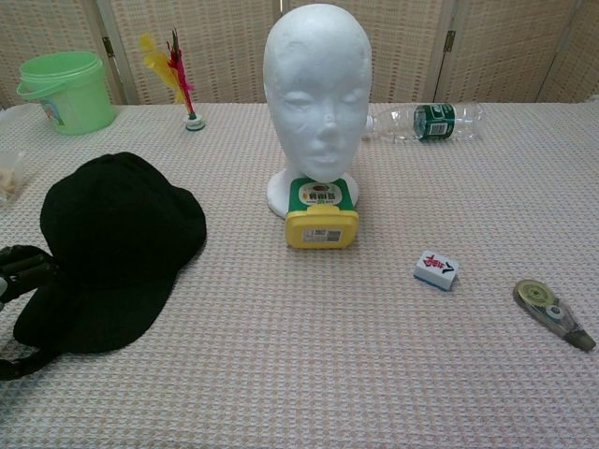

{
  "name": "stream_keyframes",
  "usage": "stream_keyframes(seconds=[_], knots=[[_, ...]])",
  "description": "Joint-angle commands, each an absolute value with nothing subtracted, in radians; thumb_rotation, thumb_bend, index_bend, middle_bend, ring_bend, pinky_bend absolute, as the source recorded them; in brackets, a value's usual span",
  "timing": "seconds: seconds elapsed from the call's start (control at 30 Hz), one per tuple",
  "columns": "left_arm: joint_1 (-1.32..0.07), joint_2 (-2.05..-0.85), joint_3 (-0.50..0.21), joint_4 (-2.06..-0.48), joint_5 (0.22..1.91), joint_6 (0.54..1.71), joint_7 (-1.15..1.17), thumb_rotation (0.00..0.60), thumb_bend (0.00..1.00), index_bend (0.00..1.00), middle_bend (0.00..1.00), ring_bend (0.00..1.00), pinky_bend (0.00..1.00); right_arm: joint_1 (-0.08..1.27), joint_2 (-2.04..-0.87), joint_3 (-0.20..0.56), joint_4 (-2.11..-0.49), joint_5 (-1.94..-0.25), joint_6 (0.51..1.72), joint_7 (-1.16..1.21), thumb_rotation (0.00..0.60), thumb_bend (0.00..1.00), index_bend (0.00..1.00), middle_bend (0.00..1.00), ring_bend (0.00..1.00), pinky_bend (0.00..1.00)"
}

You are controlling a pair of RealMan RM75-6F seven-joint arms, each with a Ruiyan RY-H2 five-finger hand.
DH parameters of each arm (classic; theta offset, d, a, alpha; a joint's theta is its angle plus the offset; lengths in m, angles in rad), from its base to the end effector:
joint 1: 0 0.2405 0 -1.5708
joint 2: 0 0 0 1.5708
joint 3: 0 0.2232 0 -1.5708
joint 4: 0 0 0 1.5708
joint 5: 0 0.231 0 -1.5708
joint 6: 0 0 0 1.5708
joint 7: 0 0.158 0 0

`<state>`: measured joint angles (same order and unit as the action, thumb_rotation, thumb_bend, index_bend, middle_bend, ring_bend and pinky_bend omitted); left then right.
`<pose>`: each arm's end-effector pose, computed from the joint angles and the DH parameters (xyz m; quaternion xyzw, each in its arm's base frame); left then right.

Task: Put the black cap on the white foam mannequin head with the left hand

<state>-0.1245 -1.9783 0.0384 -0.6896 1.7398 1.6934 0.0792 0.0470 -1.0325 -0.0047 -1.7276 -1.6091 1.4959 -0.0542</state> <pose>-0.2551 0.1816 -0.0537 -0.6664 -0.2383 -0.4491 0.5453 -0.2692 -0.1692 0.1267 0.6322 -0.3797 0.3775 0.5600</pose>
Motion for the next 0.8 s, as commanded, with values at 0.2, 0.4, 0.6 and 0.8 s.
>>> stream_keyframes(seconds=[0.2, 0.4, 0.6, 0.8], knots=[[-0.124, -2.017, 0.035, -0.639, 1.712, 1.682, 0.049, 0.6, 0.24, 0.47, 0.45, 0.4, 0.58, 0.056, -1.037, -0.003, -1.727, -1.609, 1.482, -0.056, 0.6, 0.21, 0.0, 0.0, 0.0, 0.0], [-0.129, -2.04, 0.027, -0.59, 1.706, 1.716, 0.014, 0.6, 0.27, 0.54, 0.52, 0.46, 0.63, 0.062, -1.04, -0.002, -1.726, -1.599, 1.466, -0.062, 0.6, 0.21, 0.0, 0.0, 0.0, 0.0], [-0.137, -2.072, 0.018, -0.53, 1.698, 1.742, -0.018, 0.6, 0.35, 0.59, 0.58, 0.5, 0.66, 0.057, -1.038, -0.003, -1.731, -1.599, 1.474, -0.068, 0.6, 0.21, 0.0, 0.0, 0.0, 0.0], [-0.148, -2.101, 0.008, -0.471, 1.688, 1.771, -0.044, 0.6, 0.4, 0.6, 0.59, 0.5, 0.67, 0.059, -1.038, -0.004, -1.732, -1.595, 1.466, -0.073, 0.6, 0.21, 0.0, 0.0, 0.0, 0.0]])
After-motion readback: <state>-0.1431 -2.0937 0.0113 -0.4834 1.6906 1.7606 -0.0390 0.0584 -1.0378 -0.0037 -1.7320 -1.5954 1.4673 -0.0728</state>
